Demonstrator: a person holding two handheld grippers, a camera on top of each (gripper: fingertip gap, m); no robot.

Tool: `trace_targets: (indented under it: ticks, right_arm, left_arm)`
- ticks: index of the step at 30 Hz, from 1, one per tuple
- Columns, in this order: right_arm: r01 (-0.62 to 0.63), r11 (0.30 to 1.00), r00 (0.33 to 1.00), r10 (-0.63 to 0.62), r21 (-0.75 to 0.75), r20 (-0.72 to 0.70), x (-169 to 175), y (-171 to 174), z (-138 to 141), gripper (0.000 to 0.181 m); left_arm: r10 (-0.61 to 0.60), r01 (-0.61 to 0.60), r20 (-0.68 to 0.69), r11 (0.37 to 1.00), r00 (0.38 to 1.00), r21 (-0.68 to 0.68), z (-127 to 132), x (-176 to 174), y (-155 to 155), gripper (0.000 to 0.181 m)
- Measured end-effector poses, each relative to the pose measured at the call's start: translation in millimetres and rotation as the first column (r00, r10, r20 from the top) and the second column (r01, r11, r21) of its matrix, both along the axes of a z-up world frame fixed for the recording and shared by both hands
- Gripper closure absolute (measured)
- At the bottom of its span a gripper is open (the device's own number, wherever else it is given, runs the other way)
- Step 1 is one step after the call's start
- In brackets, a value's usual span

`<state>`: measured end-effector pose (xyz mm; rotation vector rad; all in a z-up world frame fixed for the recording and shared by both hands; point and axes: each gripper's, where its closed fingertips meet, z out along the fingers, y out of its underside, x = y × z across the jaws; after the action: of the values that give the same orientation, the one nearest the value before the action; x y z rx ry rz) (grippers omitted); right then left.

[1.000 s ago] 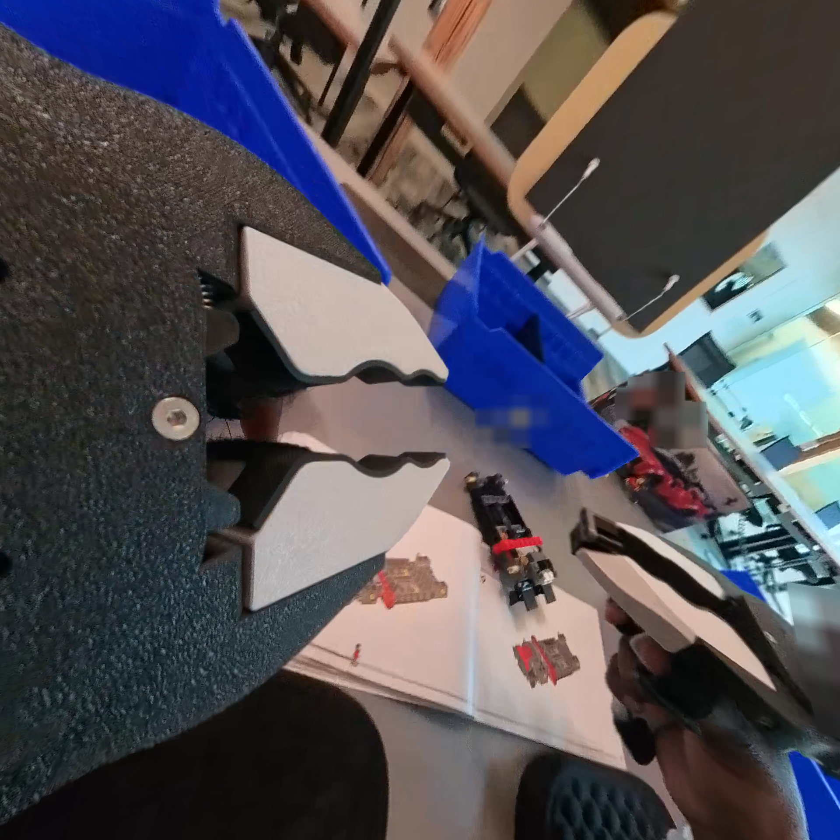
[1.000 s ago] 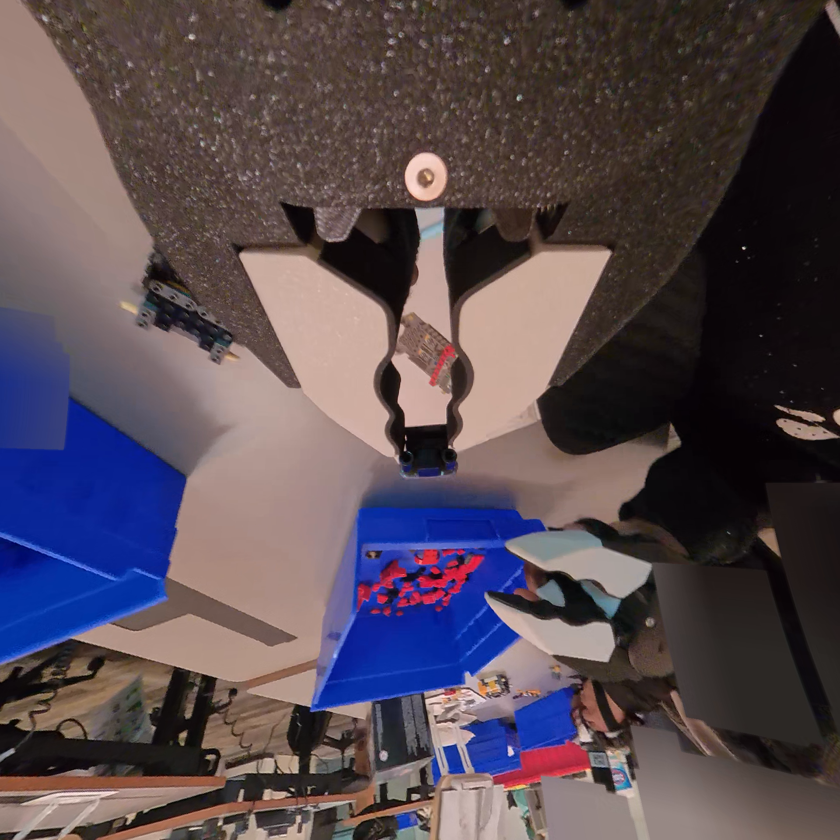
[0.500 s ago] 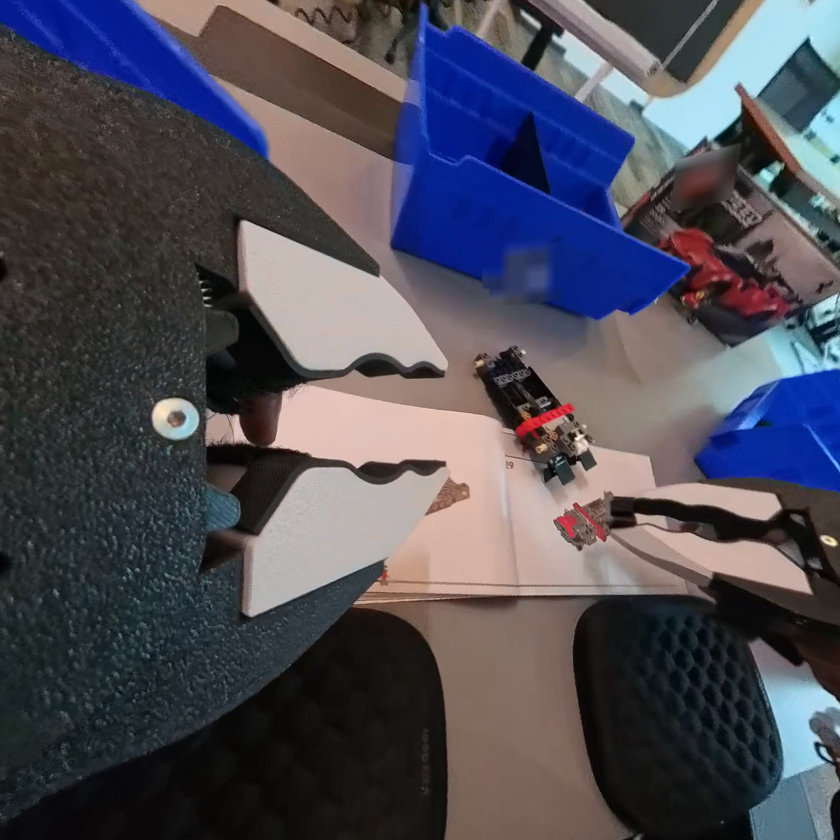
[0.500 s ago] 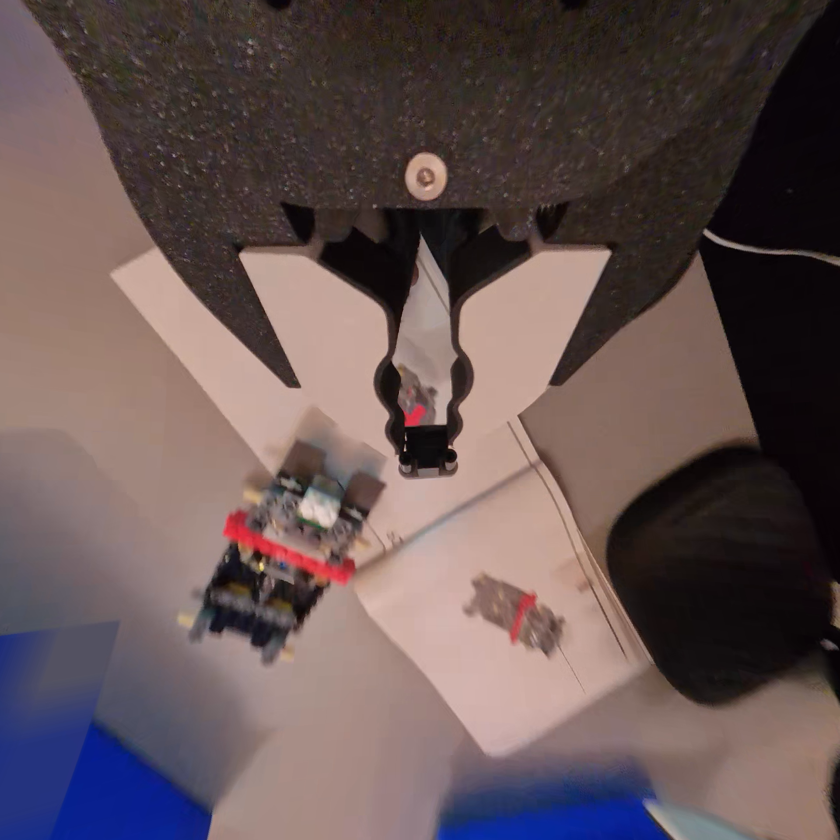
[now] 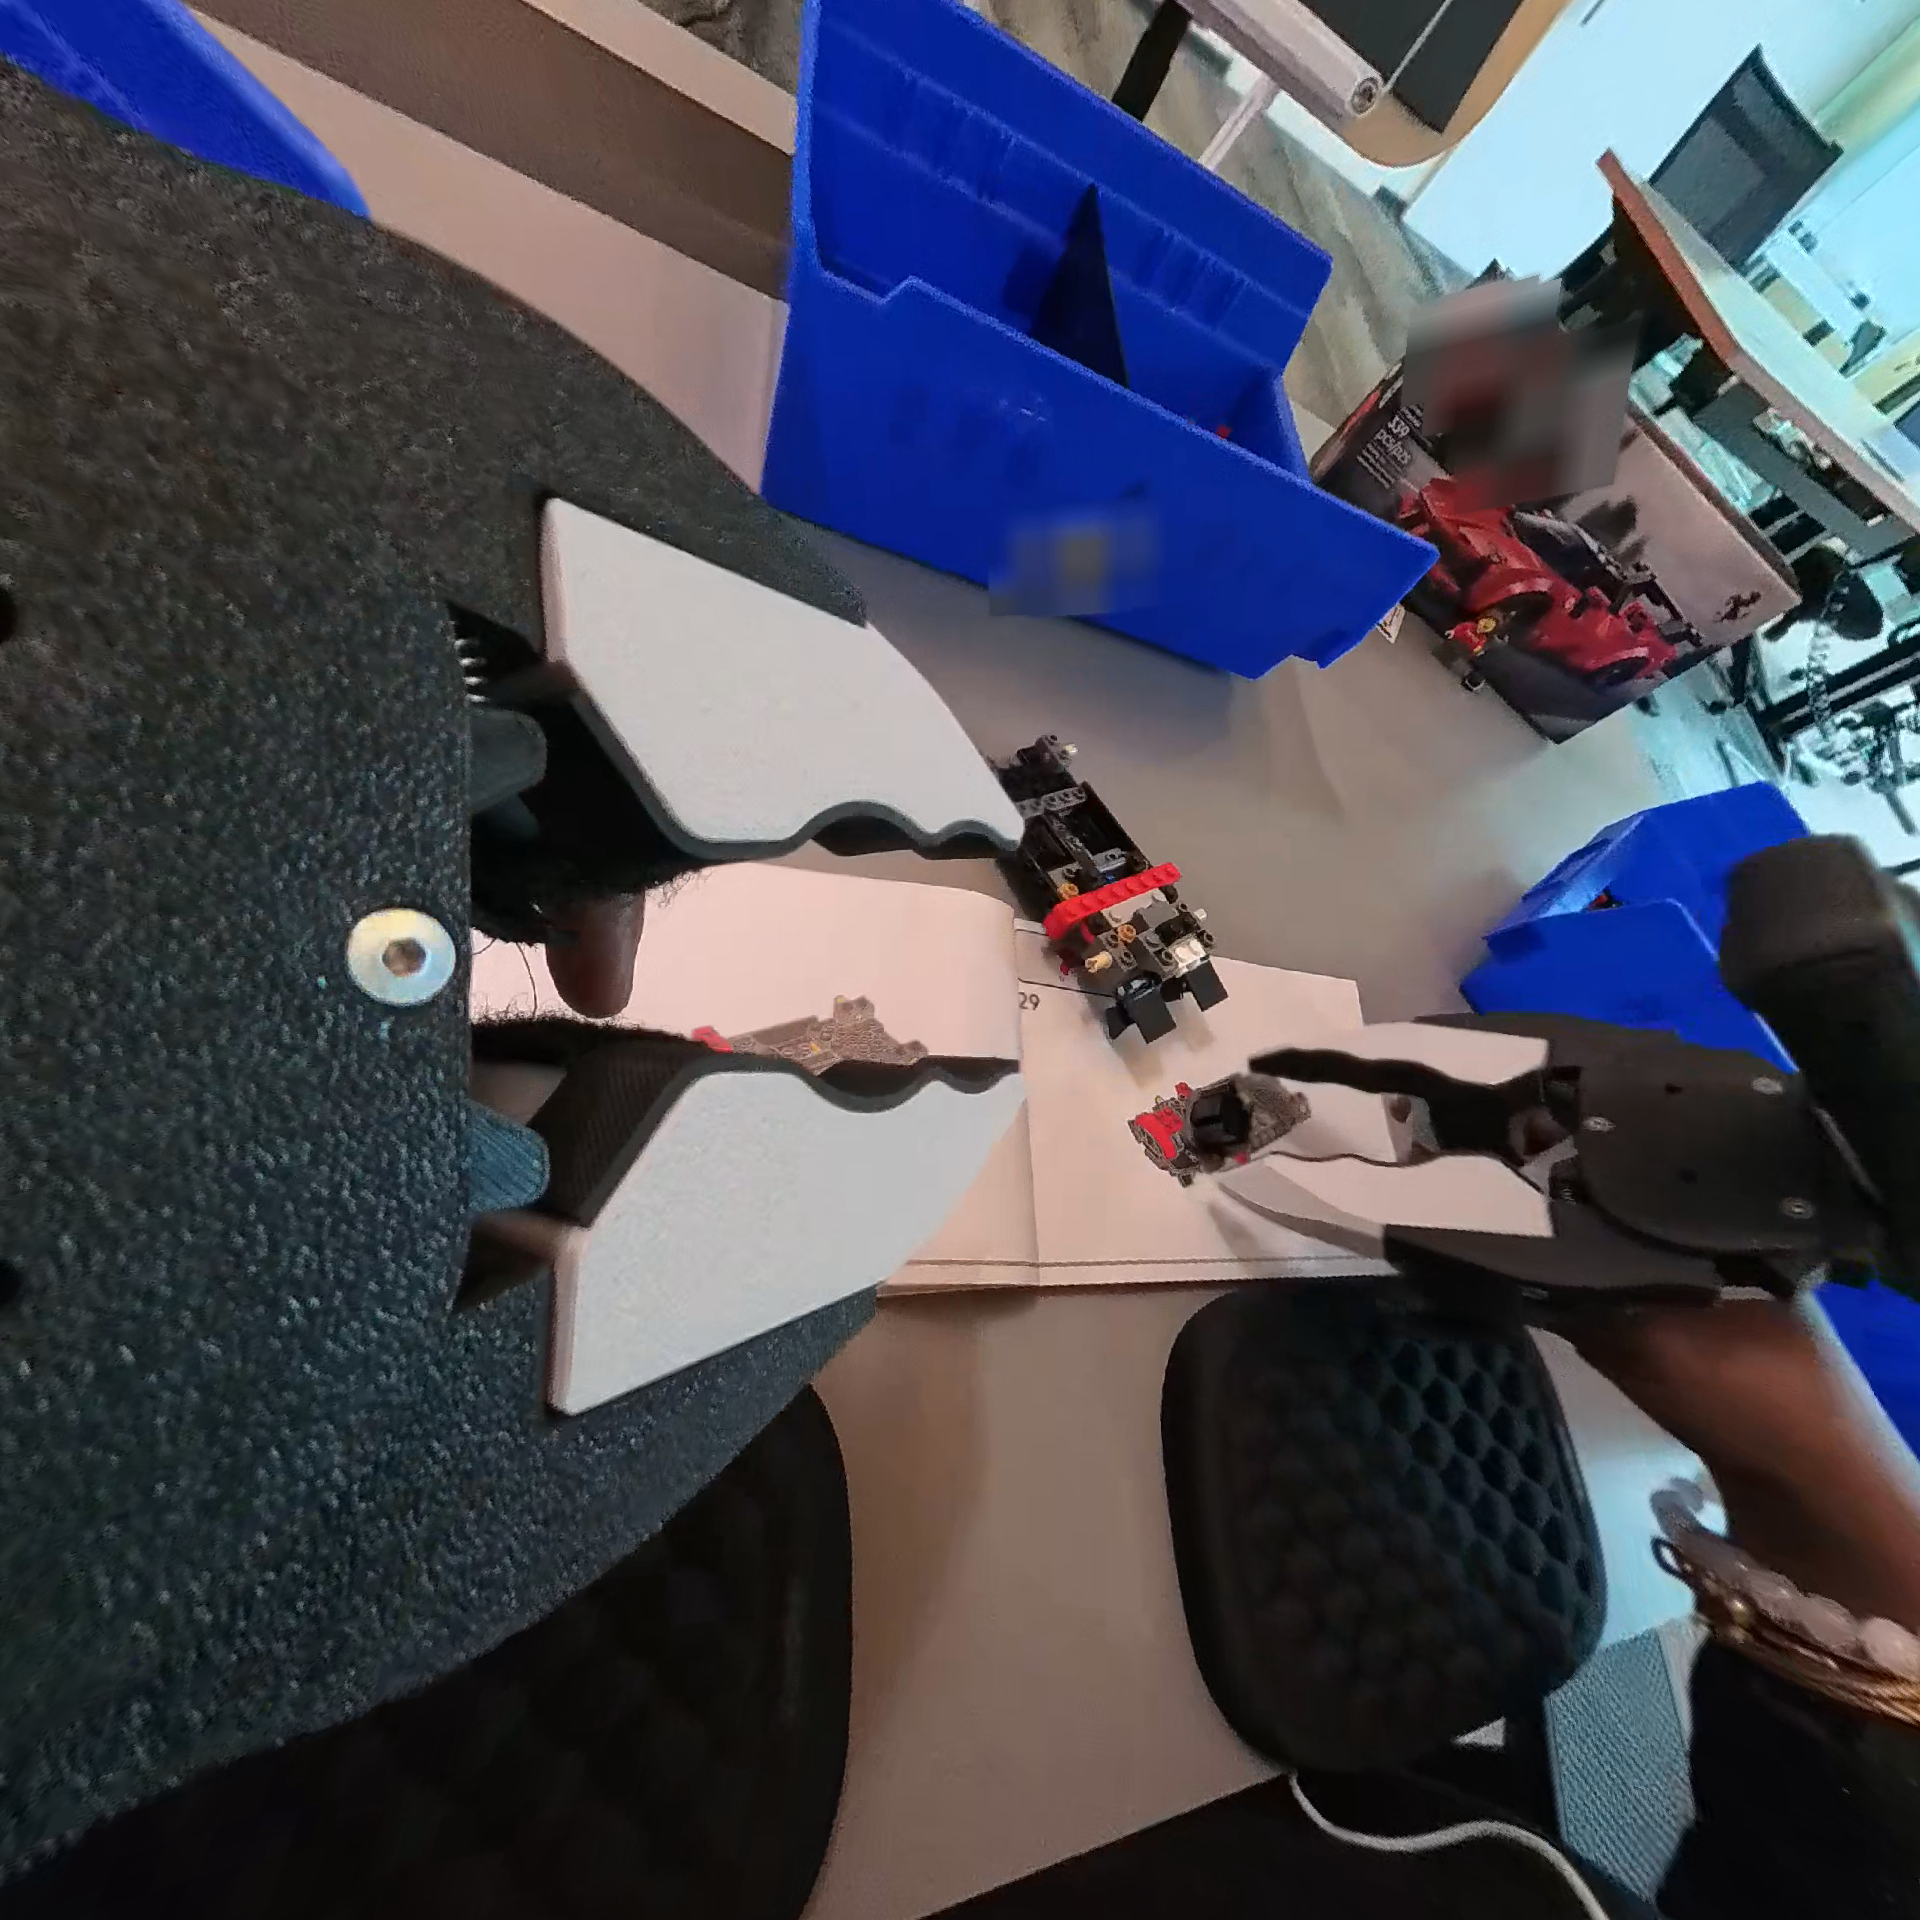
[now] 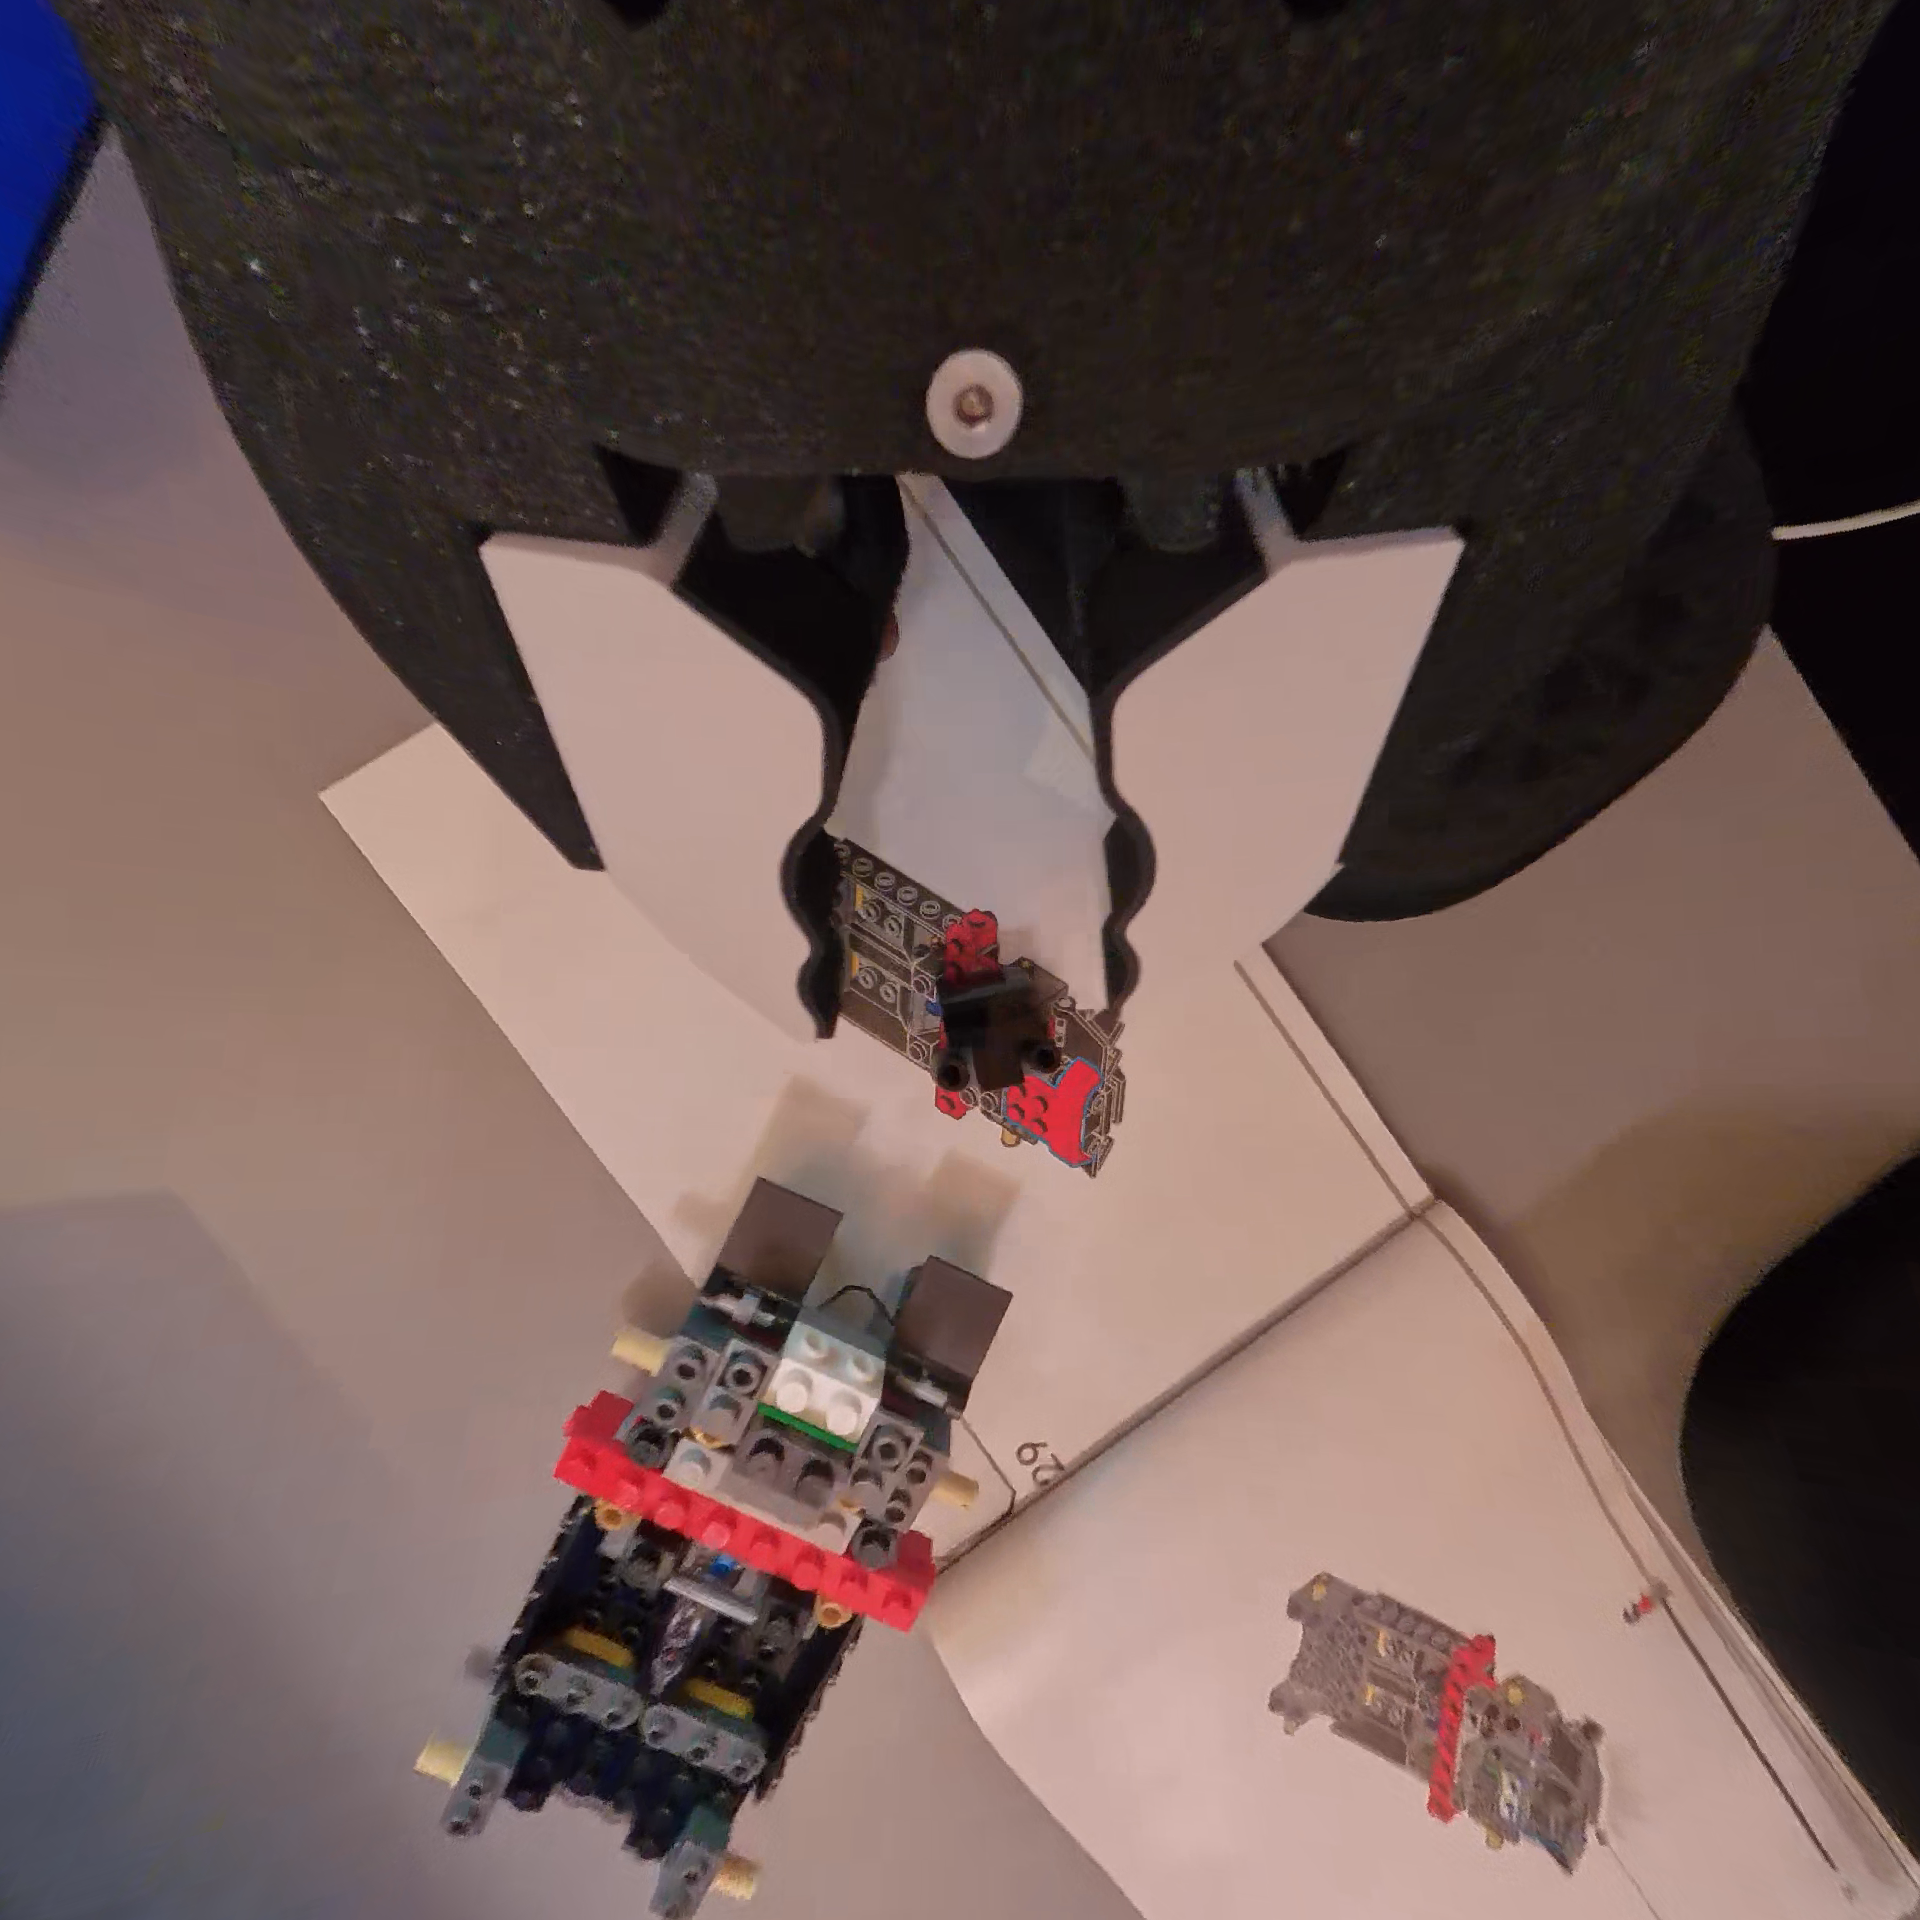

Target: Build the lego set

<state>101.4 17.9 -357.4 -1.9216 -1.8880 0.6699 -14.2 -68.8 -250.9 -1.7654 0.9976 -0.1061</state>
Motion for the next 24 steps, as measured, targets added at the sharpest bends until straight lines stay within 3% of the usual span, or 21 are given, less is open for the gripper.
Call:
trace_targets:
  ticks: [6,10,18,24]
  right_arm:
    - [0.202,0.979,0.975,-0.201,0.007,-0.1,-29,28,33,0.097]
    - [0.272,0.962,0.96,-0.27,0.016,-0.069,-59,25,21,0.084]
    - [0.372,0.92,0.926,-0.377,0.124,0.022,-64,35,-4,0.087]
    - [0.382,0.923,0.923,-0.383,0.048,0.027,-68,29,-10,0.104]
  left_arm:
    - [0.127,-0.127,0.034,0.992,0.991,-0.009,-10,-8,-2,0.144]
    - [0.136,-0.136,0.067,0.991,0.988,0.001,-16,-6,-5,0.144]
    - [0.122,-0.124,0.121,0.992,0.985,0.016,-19,-7,-13,0.144]
    - [0.127,-0.133,0.143,0.991,0.981,0.031,-21,-11,-13,0.144]
